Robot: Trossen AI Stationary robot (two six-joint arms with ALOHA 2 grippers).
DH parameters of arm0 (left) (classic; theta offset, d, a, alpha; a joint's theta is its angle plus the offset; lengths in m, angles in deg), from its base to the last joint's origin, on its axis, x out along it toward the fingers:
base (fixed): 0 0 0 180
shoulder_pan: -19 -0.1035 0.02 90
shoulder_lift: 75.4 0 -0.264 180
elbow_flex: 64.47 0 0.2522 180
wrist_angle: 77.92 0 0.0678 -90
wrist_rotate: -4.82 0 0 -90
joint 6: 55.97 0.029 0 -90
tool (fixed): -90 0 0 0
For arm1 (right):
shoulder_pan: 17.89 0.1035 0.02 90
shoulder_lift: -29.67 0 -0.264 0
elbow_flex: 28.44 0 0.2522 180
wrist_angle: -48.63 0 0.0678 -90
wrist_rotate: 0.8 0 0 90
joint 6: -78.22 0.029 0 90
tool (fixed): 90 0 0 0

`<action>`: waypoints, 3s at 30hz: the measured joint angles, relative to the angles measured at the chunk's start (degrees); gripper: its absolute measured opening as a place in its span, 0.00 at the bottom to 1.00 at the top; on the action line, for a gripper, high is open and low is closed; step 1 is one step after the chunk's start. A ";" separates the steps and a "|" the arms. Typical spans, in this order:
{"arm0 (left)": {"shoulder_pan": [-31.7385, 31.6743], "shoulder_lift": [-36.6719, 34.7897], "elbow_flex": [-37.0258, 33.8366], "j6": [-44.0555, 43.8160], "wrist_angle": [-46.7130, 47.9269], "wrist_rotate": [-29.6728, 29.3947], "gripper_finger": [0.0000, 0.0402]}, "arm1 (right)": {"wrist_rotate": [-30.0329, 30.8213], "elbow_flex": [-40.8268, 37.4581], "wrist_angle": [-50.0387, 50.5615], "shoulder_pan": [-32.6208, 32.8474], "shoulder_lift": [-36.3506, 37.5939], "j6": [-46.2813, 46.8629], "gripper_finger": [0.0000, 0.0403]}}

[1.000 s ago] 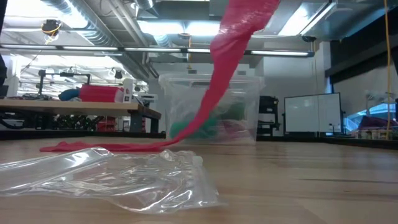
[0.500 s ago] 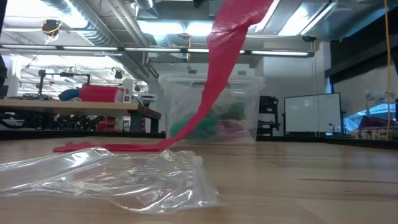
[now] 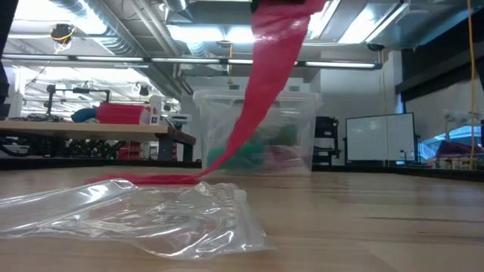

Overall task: Roll bandage
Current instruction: Roll the red bandage

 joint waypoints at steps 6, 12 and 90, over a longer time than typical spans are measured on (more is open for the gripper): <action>1.63 3.38 0.05 -0.33 1.52 -1.03 0.00 | 1.56 1.55 -3.07 0.00 -0.04 -4.59 0.02; 2.62 6.09 0.09 0.02 2.26 -4.82 0.00 | 1.61 5.03 -3.00 0.00 -0.04 -6.74 0.02; 13.23 6.65 -16.98 -20.03 -6.36 -23.30 0.53 | 1.15 10.32 1.78 0.06 -0.04 -9.38 0.02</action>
